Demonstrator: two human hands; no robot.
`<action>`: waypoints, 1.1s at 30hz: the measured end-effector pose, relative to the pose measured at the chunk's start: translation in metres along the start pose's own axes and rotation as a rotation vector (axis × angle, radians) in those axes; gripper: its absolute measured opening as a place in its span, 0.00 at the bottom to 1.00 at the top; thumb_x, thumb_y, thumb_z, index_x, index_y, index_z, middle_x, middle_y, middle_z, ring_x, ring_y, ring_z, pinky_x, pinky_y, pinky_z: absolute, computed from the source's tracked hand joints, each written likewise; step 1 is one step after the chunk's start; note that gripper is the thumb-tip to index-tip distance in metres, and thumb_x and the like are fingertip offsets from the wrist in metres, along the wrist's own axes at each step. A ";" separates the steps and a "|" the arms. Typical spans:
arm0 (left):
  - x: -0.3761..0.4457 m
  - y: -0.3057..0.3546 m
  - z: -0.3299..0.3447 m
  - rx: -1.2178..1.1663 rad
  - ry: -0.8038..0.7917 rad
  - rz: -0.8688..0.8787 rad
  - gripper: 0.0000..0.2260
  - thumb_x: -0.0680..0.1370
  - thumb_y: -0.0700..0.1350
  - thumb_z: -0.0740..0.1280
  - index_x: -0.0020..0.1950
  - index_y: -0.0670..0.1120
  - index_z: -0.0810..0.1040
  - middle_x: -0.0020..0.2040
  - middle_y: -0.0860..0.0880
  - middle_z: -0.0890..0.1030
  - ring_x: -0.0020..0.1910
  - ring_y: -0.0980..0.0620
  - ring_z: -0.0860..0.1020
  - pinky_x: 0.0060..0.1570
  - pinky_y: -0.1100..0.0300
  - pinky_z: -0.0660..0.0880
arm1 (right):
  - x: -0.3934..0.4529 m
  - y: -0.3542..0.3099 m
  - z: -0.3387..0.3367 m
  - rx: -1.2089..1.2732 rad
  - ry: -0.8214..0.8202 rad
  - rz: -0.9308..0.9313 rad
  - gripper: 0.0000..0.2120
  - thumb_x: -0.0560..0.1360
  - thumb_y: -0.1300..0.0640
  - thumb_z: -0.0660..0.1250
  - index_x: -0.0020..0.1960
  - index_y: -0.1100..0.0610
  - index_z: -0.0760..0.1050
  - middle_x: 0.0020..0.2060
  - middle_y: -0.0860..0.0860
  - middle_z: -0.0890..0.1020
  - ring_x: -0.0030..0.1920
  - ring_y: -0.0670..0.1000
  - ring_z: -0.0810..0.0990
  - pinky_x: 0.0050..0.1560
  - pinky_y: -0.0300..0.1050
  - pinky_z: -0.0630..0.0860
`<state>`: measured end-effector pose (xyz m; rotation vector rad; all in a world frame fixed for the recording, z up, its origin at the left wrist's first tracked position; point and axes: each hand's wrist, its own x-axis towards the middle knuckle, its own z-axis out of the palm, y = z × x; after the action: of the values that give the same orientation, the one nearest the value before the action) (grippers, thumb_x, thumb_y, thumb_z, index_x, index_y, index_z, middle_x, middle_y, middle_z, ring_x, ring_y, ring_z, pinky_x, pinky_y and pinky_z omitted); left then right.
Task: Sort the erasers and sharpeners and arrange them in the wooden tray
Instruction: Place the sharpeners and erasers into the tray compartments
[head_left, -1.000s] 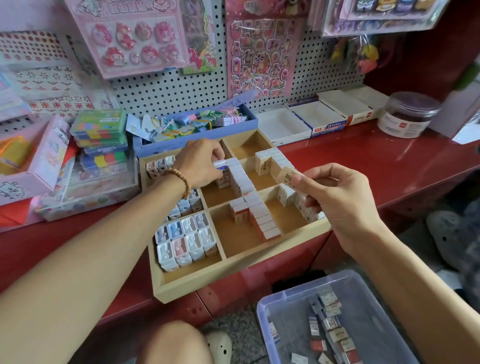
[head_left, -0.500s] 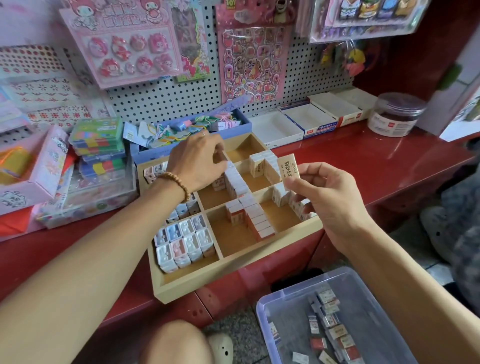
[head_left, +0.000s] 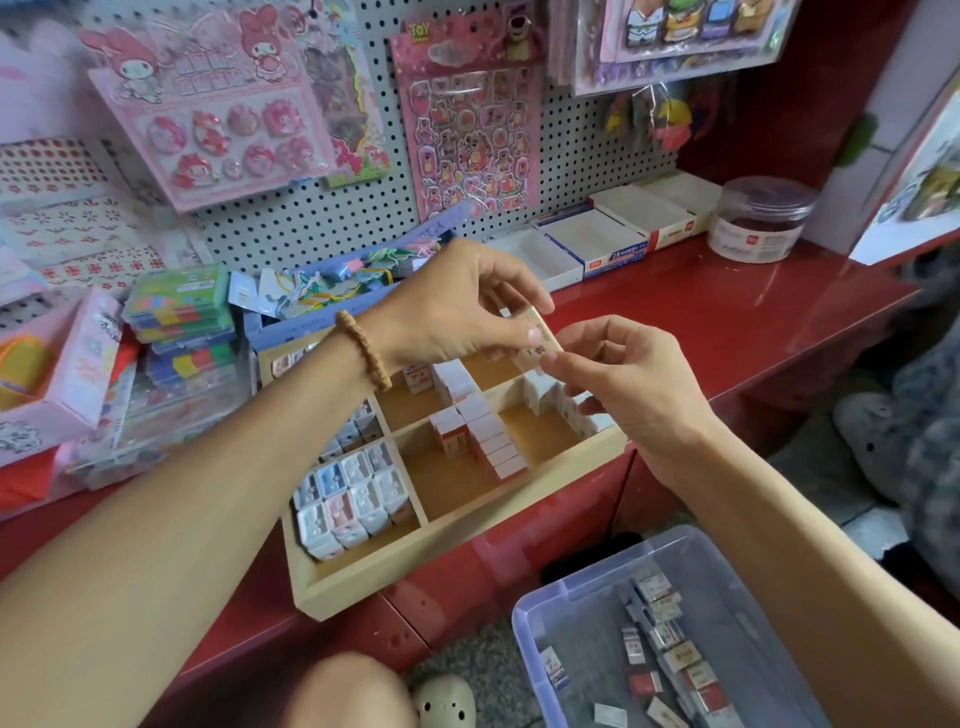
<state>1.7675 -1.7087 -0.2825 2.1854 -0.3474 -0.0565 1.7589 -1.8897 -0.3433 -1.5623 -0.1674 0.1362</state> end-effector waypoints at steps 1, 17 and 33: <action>0.005 -0.002 -0.001 0.049 0.004 -0.010 0.08 0.72 0.34 0.75 0.50 0.39 0.82 0.42 0.41 0.83 0.34 0.48 0.81 0.37 0.54 0.80 | 0.002 0.002 -0.004 -0.036 0.024 -0.003 0.06 0.71 0.61 0.77 0.44 0.57 0.80 0.35 0.54 0.81 0.31 0.47 0.77 0.28 0.36 0.72; 0.072 -0.091 0.019 0.809 0.052 0.001 0.08 0.73 0.42 0.71 0.51 0.47 0.79 0.46 0.51 0.75 0.49 0.47 0.75 0.49 0.49 0.75 | 0.009 0.042 -0.073 -0.296 0.164 -0.056 0.04 0.72 0.55 0.76 0.42 0.54 0.82 0.32 0.52 0.79 0.33 0.46 0.75 0.36 0.37 0.72; 0.053 -0.049 0.019 0.706 0.129 -0.001 0.09 0.74 0.51 0.72 0.51 0.50 0.81 0.44 0.54 0.80 0.43 0.53 0.78 0.48 0.54 0.78 | -0.007 0.038 -0.080 -0.355 0.183 -0.048 0.04 0.72 0.55 0.75 0.43 0.53 0.82 0.30 0.46 0.79 0.33 0.46 0.76 0.41 0.49 0.78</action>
<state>1.8260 -1.7099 -0.3287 2.8673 -0.3232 0.2409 1.7681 -1.9691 -0.3812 -1.9124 -0.0873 -0.0789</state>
